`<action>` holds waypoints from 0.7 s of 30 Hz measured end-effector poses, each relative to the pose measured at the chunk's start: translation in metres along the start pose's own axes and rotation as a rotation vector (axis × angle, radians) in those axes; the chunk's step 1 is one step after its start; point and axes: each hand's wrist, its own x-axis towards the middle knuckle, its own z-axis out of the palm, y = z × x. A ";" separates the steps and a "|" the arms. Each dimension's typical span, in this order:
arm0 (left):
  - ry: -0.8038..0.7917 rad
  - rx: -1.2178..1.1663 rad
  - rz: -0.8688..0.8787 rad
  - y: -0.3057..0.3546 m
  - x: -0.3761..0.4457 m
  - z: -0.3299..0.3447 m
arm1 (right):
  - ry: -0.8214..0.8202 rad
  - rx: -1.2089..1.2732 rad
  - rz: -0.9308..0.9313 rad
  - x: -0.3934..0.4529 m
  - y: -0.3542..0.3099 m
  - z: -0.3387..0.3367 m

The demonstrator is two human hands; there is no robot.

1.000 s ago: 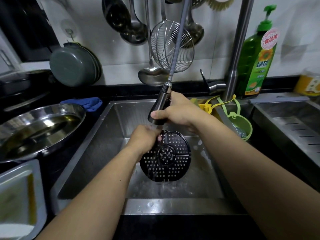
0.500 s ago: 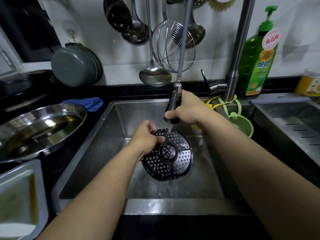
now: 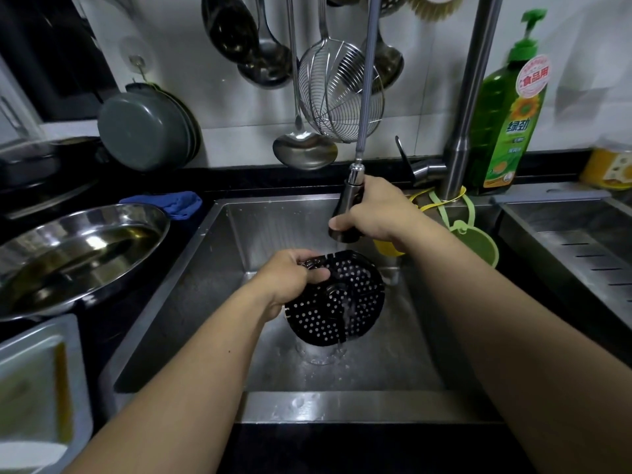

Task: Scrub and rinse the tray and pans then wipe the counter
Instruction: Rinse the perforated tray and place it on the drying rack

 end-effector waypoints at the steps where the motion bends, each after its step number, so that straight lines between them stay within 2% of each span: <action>1: -0.011 -0.006 -0.002 0.000 0.000 0.000 | -0.005 0.009 -0.002 0.000 0.000 0.002; 11: -0.017 0.007 0.043 -0.001 -0.001 0.001 | -0.112 0.224 -0.043 -0.005 -0.012 0.015; 21: 0.010 -0.019 0.049 -0.003 0.004 0.002 | -0.057 0.144 -0.014 -0.001 -0.005 0.009</action>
